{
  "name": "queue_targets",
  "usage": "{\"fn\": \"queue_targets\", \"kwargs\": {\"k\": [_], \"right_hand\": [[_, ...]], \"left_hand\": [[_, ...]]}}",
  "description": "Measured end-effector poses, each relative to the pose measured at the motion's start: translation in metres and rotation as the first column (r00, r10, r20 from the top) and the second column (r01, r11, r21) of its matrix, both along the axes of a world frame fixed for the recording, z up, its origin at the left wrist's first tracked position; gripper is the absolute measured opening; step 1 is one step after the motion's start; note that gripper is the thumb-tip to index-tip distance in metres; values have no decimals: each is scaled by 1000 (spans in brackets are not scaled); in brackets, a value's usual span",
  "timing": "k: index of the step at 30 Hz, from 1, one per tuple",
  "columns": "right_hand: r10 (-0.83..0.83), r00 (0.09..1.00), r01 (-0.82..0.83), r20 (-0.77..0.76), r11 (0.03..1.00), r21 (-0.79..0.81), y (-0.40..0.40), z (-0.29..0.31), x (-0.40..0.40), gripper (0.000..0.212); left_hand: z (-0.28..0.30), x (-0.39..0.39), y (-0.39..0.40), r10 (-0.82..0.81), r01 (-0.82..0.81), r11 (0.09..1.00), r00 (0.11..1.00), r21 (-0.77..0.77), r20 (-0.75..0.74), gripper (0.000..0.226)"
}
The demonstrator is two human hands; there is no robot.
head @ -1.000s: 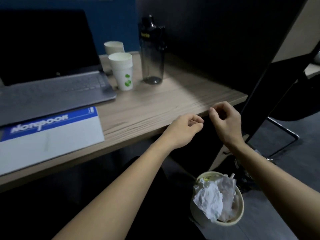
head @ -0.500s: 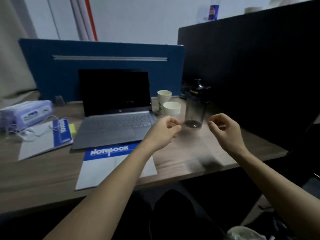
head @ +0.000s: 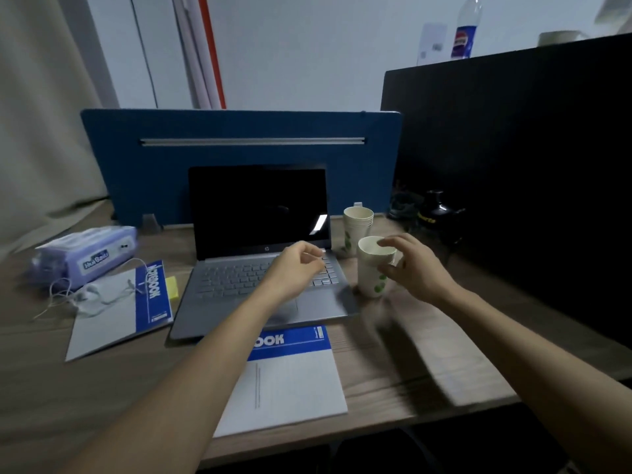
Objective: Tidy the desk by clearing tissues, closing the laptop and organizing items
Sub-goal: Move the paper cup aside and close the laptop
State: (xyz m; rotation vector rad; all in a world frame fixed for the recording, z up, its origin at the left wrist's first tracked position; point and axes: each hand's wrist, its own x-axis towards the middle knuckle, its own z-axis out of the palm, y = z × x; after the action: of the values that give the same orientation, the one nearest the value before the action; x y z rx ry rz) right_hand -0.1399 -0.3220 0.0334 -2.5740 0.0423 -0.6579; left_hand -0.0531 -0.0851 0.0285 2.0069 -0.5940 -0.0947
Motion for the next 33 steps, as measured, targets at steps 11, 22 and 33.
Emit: {"fn": "queue_targets", "kwargs": {"k": [11,22,33], "right_hand": [[19,993,-32,-115,993,-113,-7,6,34,8],[-54,984,81,170,984,-156,-21,80,123,19],[-103,994,109,33,951,-288,-27,73,165,17]], "left_hand": [[6,47,12,61,-62,997,998,49,35,8],[34,103,40,131,-149,984,977,96,168,28],[98,181,32,123,-338,898,809,283,575,55]]}}
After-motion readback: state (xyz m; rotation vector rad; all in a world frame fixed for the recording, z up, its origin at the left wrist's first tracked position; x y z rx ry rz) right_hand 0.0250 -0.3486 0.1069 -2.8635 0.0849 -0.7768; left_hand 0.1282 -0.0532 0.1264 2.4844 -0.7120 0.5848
